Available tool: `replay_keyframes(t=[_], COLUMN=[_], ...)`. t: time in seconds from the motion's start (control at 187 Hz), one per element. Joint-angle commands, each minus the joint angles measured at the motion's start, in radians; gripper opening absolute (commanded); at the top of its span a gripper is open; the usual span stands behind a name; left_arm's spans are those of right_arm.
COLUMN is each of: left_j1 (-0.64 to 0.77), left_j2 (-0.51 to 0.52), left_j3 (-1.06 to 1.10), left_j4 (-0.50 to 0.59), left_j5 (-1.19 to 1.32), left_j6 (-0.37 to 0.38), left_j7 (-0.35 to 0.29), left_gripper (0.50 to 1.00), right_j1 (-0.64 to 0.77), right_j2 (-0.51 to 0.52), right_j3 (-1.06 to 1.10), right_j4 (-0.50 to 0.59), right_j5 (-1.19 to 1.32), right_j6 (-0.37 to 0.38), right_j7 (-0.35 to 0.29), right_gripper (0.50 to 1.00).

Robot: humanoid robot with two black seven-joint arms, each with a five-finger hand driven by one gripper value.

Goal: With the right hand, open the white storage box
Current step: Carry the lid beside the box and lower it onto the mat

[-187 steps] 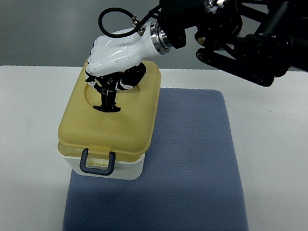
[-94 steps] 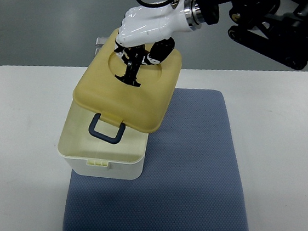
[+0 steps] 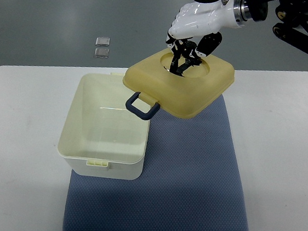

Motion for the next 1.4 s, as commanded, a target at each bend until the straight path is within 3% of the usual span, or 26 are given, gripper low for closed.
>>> replay_keyframes(t=[0.0,0.187,0.497,0.956,1.395], left_j1=[0.001,0.001,0.001,0.000,0.000], left_j2=[0.000,0.000,0.000,0.000,0.000], left_j3=[0.000,0.000,0.000,0.000,0.000], left_j4=[0.000,0.000,0.000,0.000,0.000], left_j5=[-0.001,0.000,0.000,0.000,-0.001], left_j6=[0.000,0.000,0.000,0.000,0.000], left_j7=[0.000,0.000,0.000,0.000,0.000], left_gripper=[1.000,1.000,1.000,1.000,1.000], right_j1=[-0.010,-0.038,-0.067,-0.136,-0.205], right_j2=[-0.005,-0.024,-0.048,-0.039,-0.036], right_j3=[-0.015,-0.016,-0.096,-0.127,-0.162], right_j4=[-0.028,-0.040,-0.060,-0.060,-0.060], right_j5=[0.000,-0.002,0.000,-0.003,-0.018], right_j6=[-0.004,-0.005,-0.070,-0.093,-0.160], right_j7=[0.000,0.000,0.000,0.000,0.000], right_gripper=[0.500,0.500,0.500,0.500,0.500])
